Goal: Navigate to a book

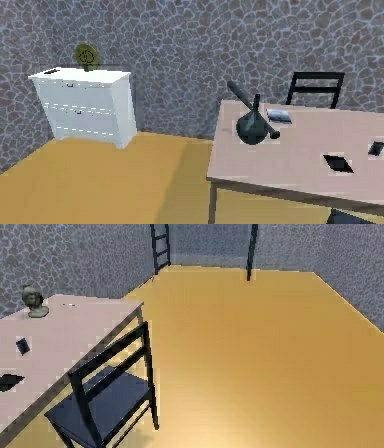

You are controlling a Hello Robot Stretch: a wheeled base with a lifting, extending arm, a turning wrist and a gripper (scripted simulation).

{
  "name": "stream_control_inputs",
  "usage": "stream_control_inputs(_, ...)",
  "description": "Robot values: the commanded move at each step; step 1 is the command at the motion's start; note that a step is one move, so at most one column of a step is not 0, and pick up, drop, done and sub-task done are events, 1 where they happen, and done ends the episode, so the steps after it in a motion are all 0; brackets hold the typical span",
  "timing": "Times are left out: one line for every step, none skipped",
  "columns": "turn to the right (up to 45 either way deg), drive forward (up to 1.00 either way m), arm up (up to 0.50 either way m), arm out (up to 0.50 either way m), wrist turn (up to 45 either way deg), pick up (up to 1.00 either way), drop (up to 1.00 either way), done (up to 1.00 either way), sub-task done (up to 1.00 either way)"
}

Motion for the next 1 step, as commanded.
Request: stream_control_inputs(24.0,0.00,0.00,0.00,0.0,0.00,0.00,0.00,0.00)
